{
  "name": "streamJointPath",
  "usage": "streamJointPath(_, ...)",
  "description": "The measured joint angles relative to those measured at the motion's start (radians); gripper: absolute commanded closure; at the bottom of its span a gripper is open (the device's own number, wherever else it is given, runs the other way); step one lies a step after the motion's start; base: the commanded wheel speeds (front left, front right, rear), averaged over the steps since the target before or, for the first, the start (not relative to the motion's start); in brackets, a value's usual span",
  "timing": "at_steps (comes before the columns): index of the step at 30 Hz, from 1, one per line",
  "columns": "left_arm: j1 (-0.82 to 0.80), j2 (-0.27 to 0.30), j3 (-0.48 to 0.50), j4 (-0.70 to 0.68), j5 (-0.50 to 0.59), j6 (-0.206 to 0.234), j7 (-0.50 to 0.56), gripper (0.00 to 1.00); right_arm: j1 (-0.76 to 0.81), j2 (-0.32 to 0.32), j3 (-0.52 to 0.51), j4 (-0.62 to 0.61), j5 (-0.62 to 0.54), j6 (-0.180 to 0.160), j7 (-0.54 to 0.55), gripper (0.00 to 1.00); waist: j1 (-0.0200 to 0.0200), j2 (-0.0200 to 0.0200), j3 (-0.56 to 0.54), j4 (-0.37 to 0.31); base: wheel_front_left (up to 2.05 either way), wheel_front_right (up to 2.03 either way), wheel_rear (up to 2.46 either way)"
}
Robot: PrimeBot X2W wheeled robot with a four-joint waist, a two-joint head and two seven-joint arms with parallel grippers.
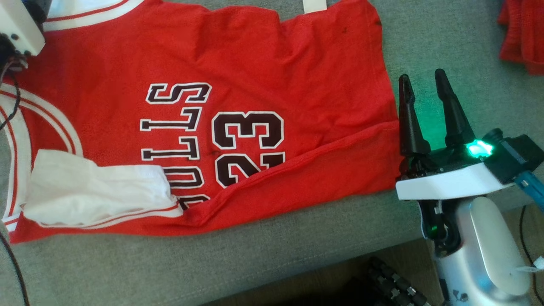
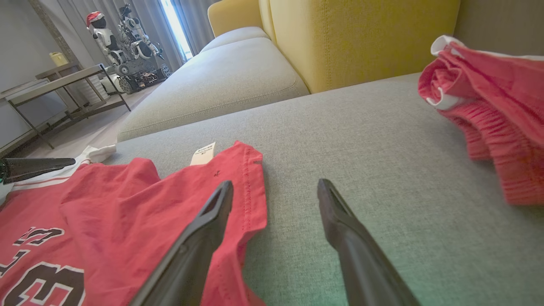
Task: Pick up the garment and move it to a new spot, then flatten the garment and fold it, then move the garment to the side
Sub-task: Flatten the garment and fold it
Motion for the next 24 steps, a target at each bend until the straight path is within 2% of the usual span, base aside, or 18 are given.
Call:
streamJointPath(2, -0.008, 0.007, -0.021, 0.009, -0.011, 0.000, -0.001, 0.00, -0.002, 0.000, -0.002, 0.001, 0.000, 0.000, 0.000, 0.00, 0.0000, 0.0000, -0.002, 0.001, 0.00, 0.00, 0.00)
streamJointPath(3, -0.008, 0.010, -0.035, 0.012, -0.021, 0.000, -0.006, 0.61, -0.004, 0.000, -0.002, 0.002, 0.000, 0.000, 0.001, 0.00, 0.0000, 0.0000, -0.004, 0.001, 0.00, 0.00, 0.00)
streamJointPath(4, -0.009, 0.013, -0.046, 0.015, -0.024, 0.000, -0.010, 0.83, -0.009, 0.000, -0.002, 0.002, 0.000, 0.000, 0.001, 0.00, 0.0000, 0.0000, -0.006, 0.001, 0.00, 0.00, 0.00)
streamJointPath(5, -0.011, 0.017, -0.060, 0.017, -0.028, 0.000, -0.010, 1.00, -0.016, 0.000, -0.002, 0.002, 0.000, 0.000, 0.001, 0.00, 0.0000, 0.0000, -0.008, 0.001, 0.00, 0.00, 0.00)
streamJointPath(9, -0.012, 0.021, -0.106, 0.021, -0.068, 0.000, -0.025, 1.00, -0.024, 0.000, -0.004, 0.000, 0.000, 0.000, 0.005, 0.00, 0.0000, 0.0000, -0.015, 0.004, 0.00, 0.00, 0.00)
streamJointPath(16, -0.017, -0.005, -0.157, 0.061, -0.059, 0.000, -0.217, 1.00, -0.082, -0.001, -0.054, 0.031, -0.026, 0.000, 0.067, 0.00, 0.0000, 0.0000, -0.054, 0.032, 0.00, 0.00, 0.00)
streamJointPath(20, -0.026, -0.053, -0.210, 0.064, -0.060, 0.000, -0.283, 1.00, -0.193, -0.007, -0.079, 0.141, -0.054, 0.000, 0.197, 0.00, 0.0000, 0.0000, -0.085, 0.080, 0.00, 0.00, 0.00)
streamJointPath(24, -0.030, -0.067, -0.252, 0.070, -0.085, 0.000, -0.306, 1.00, -0.286, -0.038, -0.077, 0.277, -0.045, 0.000, 0.323, 0.00, 0.0000, 0.0000, -0.103, 0.121, 0.00, 0.00, 0.00)
